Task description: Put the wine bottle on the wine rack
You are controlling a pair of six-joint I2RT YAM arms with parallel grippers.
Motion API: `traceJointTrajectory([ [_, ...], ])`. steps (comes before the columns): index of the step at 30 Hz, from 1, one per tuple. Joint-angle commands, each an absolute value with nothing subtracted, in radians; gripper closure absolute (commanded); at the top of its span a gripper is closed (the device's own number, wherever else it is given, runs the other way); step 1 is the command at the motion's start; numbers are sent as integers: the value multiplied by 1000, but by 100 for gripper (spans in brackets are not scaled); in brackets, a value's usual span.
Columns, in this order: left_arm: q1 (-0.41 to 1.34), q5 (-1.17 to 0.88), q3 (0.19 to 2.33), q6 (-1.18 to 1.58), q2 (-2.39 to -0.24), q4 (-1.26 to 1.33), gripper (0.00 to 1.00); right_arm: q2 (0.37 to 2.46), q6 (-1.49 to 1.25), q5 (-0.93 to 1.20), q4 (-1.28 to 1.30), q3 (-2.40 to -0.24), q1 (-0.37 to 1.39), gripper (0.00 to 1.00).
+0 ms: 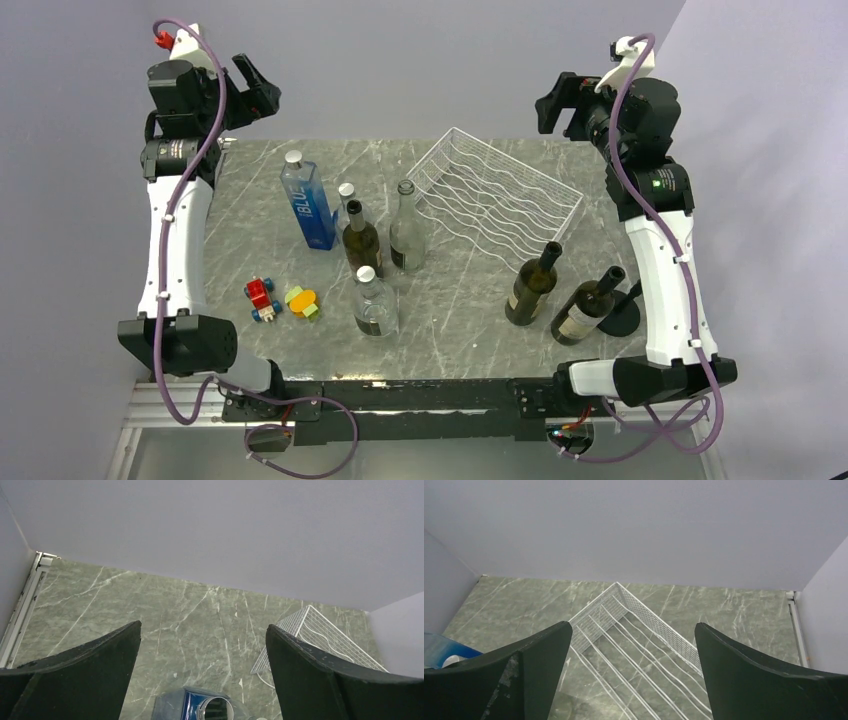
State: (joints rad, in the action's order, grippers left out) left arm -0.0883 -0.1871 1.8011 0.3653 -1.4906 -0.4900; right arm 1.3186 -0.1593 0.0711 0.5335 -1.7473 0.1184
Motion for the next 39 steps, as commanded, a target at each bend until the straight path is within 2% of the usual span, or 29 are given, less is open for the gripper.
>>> traceJointTrajectory([
  [1, -93, -180, 1825, 381, -1427, -483, 1, 1316, -178, 129, 532, -1763, 117, 0],
  [9, -95, -105, 1824, 405, -1391, -557, 1, 1255, -237, 111, 399, -1660, 116, 0],
  [12, -101, -149, 1778, 383, -1350, -559, 1, 1253, -263, 131, 391, -1656, 117, 0],
  [15, -110, -325, 1719, 314, -1303, -551, 1, 1279, -276, 197, 425, -1689, 117, 0],
  [20, -112, -543, 1746, 317, -1290, -559, 1, 1268, -240, 387, 398, -1661, 117, 0],
  [22, -112, -699, 1745, 326, -1291, -542, 1, 1257, -229, 421, 369, -1643, 131, 0],
  [26, -59, -910, 1652, 394, -1250, -391, 1, 1231, -189, 475, 313, -1580, 177, 0],
  [33, 344, -629, 1546, 171, -1190, -352, 1, 1218, -126, 454, 303, -1524, 284, 0],
  [39, 468, -436, 1477, 136, -1232, -311, 1, 1198, -148, 476, 252, -1476, 312, 0],
])
